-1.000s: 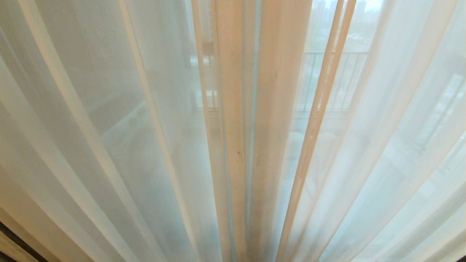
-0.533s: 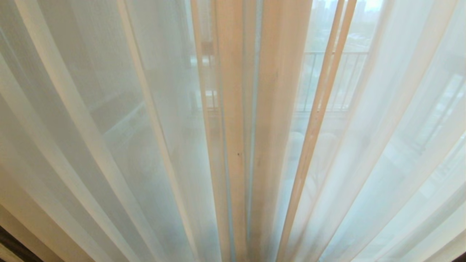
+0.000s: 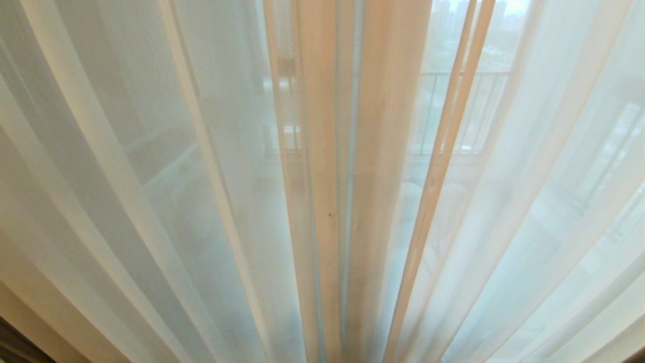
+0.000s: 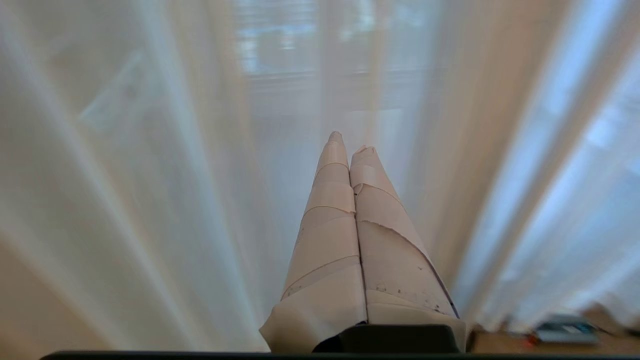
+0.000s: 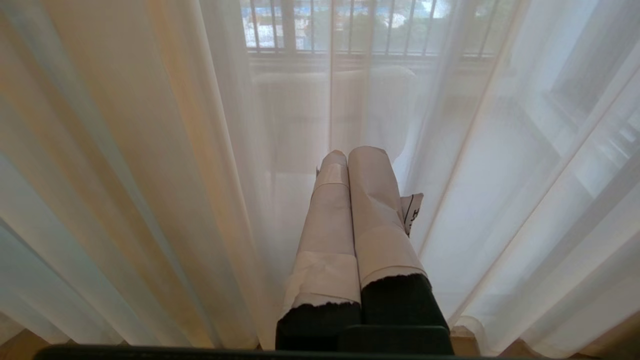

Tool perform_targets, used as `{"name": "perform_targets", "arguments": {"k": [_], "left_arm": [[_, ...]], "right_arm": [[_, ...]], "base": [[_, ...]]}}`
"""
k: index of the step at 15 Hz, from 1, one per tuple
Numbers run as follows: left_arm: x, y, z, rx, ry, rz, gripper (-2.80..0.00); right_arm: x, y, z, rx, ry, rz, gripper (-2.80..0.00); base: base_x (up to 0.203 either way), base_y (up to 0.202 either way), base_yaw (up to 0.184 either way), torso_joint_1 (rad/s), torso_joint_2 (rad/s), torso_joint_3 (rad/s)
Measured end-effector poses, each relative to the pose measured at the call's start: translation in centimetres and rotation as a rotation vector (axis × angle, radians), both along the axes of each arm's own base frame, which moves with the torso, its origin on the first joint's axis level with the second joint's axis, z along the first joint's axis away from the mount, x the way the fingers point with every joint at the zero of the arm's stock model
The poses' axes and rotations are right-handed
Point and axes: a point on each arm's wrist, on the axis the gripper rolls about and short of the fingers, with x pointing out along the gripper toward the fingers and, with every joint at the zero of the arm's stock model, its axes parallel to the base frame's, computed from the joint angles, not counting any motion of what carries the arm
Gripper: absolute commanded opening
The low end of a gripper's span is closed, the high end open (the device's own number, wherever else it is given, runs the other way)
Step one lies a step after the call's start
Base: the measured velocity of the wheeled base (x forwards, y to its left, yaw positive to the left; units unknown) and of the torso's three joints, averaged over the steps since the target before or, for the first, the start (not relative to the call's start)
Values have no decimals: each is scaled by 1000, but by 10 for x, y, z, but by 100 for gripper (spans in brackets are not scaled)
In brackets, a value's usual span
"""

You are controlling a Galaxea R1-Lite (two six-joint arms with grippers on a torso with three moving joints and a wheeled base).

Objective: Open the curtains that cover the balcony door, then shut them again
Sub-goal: Pull the inner curtains open on both sides

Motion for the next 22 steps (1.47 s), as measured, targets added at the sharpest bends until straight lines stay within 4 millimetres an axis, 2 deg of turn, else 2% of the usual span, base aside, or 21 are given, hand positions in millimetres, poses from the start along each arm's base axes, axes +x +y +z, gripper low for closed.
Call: {"name": "perform_targets", "arguments": {"k": [2, 5, 8, 11, 18, 22], "left_arm": [[2, -2, 22, 8, 10, -112, -280], [16, -1, 60, 31, 48, -350, -280], [40, -5, 95, 44, 98, -533, -280], [67, -16, 119, 51, 136, -602, -280], [120, -38, 148, -7, 61, -607, -280], [135, -45, 152, -48, 83, -611, -280]], "right_arm": [[0, 0, 0, 0, 0, 0, -280], [0, 0, 0, 0, 0, -1, -280], [0, 0, 0, 0, 0, -1, -280], [0, 0, 0, 0, 0, 0, -280], [0, 0, 0, 0, 0, 0, -280], [0, 0, 0, 0, 0, -1, -280]], "base": [[0, 0, 0, 0, 0, 0], [0, 0, 0, 0, 0, 0], [0, 0, 0, 0, 0, 0], [0, 0, 0, 0, 0, 0], [0, 0, 0, 0, 0, 0], [0, 0, 0, 0, 0, 0]]}}
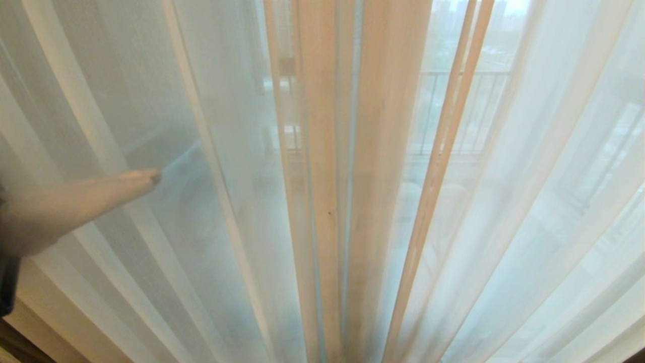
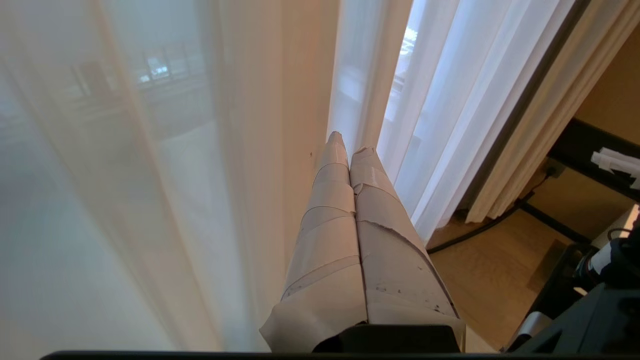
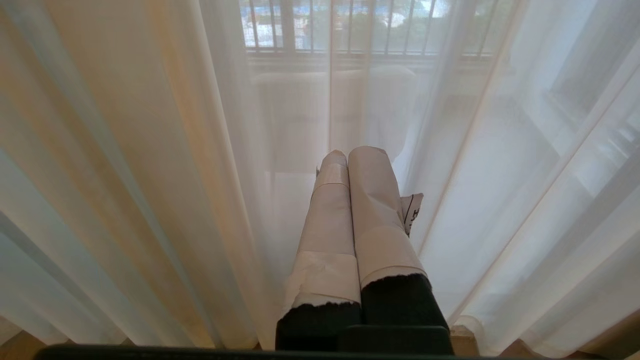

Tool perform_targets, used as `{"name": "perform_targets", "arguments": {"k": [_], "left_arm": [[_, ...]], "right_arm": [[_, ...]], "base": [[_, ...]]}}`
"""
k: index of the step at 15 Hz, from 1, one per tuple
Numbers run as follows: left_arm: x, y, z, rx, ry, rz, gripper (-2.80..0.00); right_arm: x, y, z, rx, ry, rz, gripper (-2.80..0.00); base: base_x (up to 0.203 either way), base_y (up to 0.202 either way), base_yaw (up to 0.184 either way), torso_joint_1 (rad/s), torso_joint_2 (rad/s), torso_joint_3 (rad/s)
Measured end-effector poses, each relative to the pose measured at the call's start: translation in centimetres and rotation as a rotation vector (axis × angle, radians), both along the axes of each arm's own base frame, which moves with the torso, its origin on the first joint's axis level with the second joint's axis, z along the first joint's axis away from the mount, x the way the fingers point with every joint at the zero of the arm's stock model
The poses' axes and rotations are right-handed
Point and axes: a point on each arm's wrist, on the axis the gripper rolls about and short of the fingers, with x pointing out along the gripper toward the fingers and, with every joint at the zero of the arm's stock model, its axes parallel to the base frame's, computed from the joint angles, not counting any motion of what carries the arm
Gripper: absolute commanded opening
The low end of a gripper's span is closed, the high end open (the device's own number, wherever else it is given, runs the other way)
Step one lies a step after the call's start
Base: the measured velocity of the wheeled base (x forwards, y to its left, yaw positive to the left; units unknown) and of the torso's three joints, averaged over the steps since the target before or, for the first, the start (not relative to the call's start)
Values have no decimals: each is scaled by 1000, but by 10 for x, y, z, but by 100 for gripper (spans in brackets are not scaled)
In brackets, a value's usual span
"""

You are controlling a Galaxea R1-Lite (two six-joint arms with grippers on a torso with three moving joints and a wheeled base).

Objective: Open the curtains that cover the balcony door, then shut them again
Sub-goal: Pull the inner curtains open on both sides

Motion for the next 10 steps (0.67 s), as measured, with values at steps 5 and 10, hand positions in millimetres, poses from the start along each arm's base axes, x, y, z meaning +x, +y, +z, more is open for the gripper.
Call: {"name": "perform_targets", "arguments": {"k": [5, 10], "left_arm": [[15, -7, 6, -2, 24, -1, 0], [32, -17, 13, 3, 41, -21, 0]], "right_arm": [[0, 0, 0, 0, 0, 0, -280], [0, 0, 0, 0, 0, 0, -280]], "base": [[0, 0, 0, 0, 0, 0], [0, 0, 0, 0, 0, 0]]}}
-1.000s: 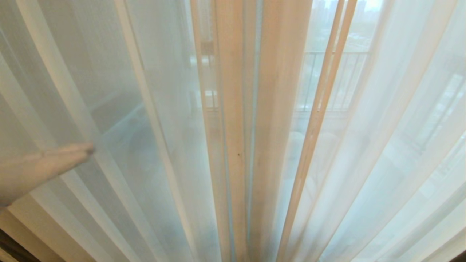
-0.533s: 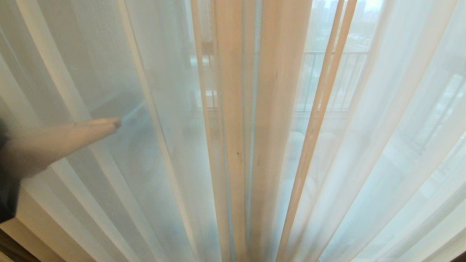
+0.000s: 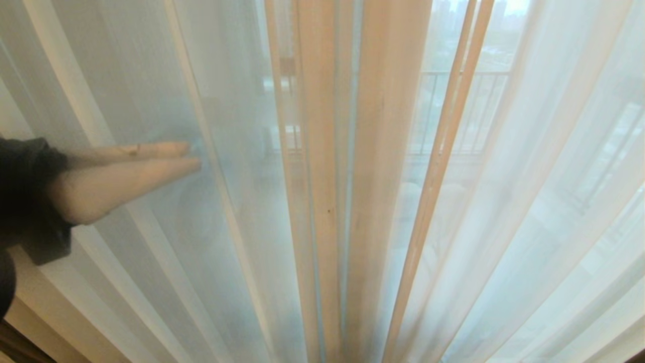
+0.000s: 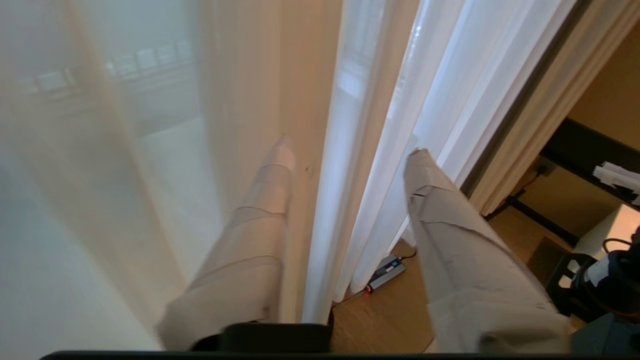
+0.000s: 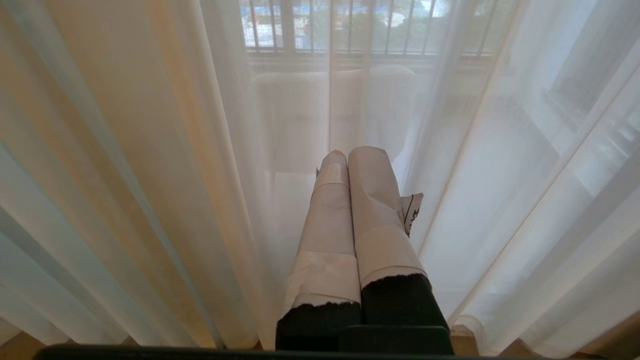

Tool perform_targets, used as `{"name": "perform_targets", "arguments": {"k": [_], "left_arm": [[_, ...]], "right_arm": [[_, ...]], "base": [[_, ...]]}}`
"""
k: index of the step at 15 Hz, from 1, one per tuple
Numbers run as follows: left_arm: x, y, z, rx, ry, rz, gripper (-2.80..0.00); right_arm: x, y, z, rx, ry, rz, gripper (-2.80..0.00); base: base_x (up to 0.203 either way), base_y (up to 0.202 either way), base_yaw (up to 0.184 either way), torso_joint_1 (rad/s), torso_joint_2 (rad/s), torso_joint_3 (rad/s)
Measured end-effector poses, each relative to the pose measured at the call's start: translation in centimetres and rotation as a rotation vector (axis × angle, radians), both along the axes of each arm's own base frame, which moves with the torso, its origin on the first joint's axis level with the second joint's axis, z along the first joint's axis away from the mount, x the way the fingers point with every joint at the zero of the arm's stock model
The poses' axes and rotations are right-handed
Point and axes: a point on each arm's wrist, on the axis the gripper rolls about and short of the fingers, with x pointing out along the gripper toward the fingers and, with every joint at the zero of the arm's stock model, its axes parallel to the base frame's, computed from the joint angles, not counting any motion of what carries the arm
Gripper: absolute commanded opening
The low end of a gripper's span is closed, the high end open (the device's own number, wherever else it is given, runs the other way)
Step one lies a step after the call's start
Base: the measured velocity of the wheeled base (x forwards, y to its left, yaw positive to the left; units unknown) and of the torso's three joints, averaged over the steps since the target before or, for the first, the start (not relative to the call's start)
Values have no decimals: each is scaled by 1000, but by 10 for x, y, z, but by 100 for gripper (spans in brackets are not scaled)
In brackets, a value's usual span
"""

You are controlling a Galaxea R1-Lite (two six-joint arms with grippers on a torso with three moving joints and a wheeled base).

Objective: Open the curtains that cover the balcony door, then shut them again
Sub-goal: Pull the inner curtains open on both sides

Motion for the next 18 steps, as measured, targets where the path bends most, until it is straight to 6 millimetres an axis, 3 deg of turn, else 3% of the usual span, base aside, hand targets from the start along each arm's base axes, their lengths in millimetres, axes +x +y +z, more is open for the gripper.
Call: {"name": "perform_targets", "arguments": {"k": [8, 18], "left_arm": [[43, -59, 23, 18, 6, -85, 0], [122, -130, 40, 90, -87, 178, 0]], "right_arm": [[0, 0, 0, 0, 0, 0, -280], [0, 0, 0, 0, 0, 0, -280]], "base": [[0, 0, 0, 0, 0, 0], [0, 0, 0, 0, 0, 0]]}}
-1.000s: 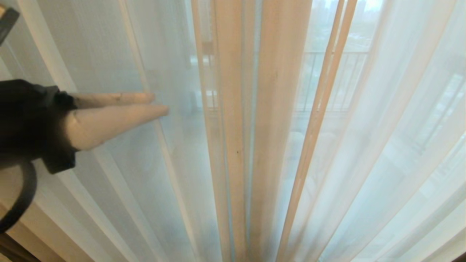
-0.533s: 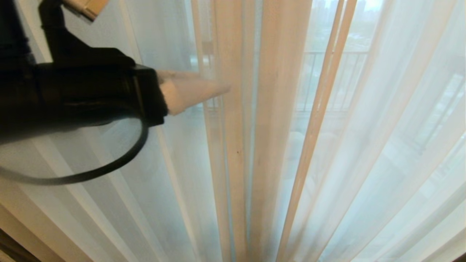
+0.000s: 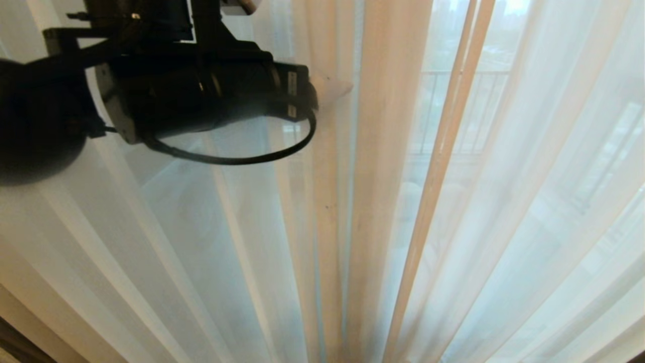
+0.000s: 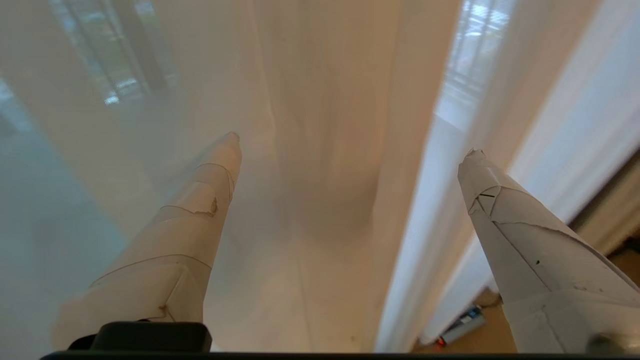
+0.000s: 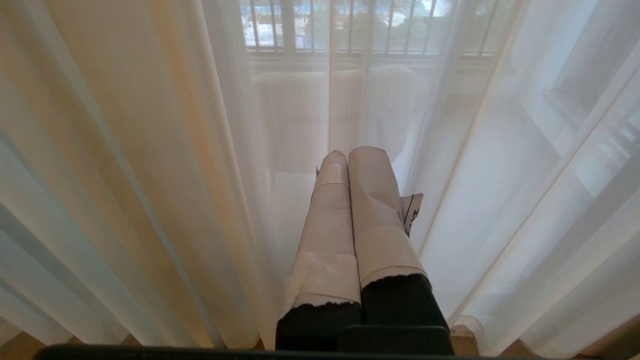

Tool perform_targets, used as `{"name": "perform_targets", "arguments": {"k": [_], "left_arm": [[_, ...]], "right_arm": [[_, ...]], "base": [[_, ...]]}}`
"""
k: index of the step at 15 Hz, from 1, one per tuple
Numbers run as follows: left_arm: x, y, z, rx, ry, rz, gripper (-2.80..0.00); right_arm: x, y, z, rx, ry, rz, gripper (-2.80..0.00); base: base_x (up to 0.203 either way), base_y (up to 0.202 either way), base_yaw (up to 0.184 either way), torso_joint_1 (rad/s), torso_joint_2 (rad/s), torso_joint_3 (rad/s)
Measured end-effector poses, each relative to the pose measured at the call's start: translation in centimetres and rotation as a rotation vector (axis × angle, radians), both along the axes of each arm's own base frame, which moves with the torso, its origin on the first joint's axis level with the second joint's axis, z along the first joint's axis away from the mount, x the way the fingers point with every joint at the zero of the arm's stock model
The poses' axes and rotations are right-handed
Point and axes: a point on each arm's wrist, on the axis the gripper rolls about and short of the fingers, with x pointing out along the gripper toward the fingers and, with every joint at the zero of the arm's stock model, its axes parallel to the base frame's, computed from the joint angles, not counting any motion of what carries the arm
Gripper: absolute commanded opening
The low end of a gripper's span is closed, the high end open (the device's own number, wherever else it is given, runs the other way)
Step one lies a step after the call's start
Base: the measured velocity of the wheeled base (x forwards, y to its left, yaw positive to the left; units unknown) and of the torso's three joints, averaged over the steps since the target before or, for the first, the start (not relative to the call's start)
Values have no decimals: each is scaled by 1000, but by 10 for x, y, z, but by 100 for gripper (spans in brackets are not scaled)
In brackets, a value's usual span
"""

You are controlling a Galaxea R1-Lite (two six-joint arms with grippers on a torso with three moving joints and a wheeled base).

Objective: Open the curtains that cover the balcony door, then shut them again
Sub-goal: Pull the inner curtains open on both sides

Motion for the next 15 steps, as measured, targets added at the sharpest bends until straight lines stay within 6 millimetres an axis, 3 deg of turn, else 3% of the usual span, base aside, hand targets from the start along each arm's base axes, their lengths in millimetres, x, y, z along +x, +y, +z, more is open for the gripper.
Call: {"name": "perform_targets", "arguments": {"k": [6, 12, 13, 15], "left_arm": [[40, -23, 9, 2, -77, 84, 0], [58, -28, 5, 7, -110, 157, 0], [61, -27, 6, -5, -138, 170, -280], [67, -26, 5, -15, -169, 209, -280]], "right_arm": [[0, 0, 0, 0, 0, 0, -280], [0, 0, 0, 0, 0, 0, -280], [0, 0, 0, 0, 0, 0, -280], [0, 0, 0, 0, 0, 0, -280]], "base": [[0, 0, 0, 0, 0, 0], [0, 0, 0, 0, 0, 0], [0, 0, 0, 0, 0, 0], [0, 0, 0, 0, 0, 0]]}}
